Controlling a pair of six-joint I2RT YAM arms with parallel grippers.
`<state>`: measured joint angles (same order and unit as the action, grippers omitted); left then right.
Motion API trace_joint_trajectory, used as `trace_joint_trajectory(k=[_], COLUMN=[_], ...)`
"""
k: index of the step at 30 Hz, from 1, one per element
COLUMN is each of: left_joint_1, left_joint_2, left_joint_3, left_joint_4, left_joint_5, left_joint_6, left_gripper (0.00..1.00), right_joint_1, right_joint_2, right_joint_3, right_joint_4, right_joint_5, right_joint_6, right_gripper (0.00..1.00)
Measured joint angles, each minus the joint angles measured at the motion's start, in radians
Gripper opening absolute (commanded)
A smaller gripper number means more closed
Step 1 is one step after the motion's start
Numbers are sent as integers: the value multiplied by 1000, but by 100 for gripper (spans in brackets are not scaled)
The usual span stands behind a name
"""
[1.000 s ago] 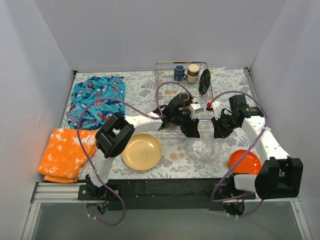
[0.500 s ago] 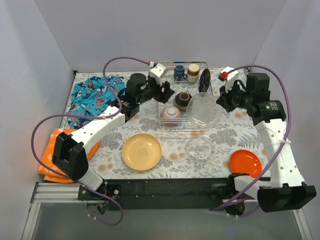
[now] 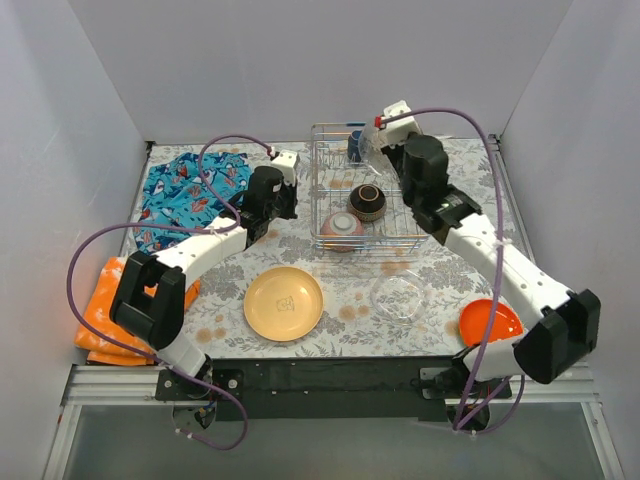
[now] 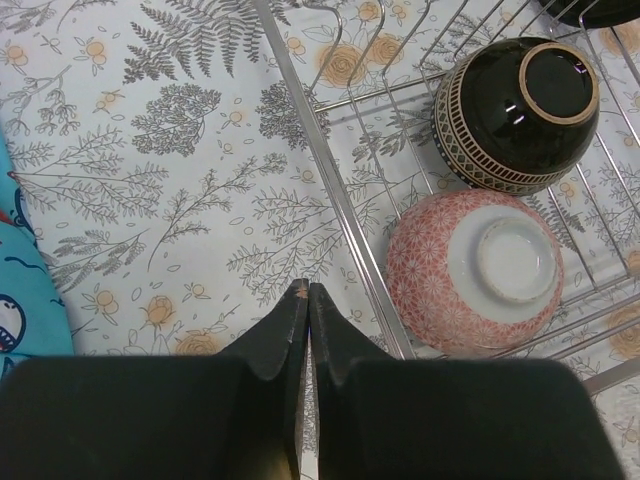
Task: Load the mixed dishes into the dish rack
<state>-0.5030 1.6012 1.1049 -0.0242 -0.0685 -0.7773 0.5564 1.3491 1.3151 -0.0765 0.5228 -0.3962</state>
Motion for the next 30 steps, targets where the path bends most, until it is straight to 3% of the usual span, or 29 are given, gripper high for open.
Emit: trace_joint_trajectory(k=[4,9,24,28,30], left_joint_1=[2,-4,-80,-97,-97], left_joint_2=[25,97,151,150,145], left_joint_3=[0,1,28,28,28], left_joint_4=[10,7,-36,-46,-63], left_joint_5=[42,146,325,301,282], left_joint_6=[-41,-72,-39,-57,-74], left_gripper=[0,0,0,16,37], right_joint_1=[77,77,18,-44,-76], right_joint_2=[109,193,432,488,512], right_joint_3=[-37,-49,113,212,278], right_joint_4=[264,374,429,302,227], right_joint_5=[280,450,574,547,527], right_joint_6=[-94,-135,-177,-114,-70], right_gripper=[1,1,1,1,1])
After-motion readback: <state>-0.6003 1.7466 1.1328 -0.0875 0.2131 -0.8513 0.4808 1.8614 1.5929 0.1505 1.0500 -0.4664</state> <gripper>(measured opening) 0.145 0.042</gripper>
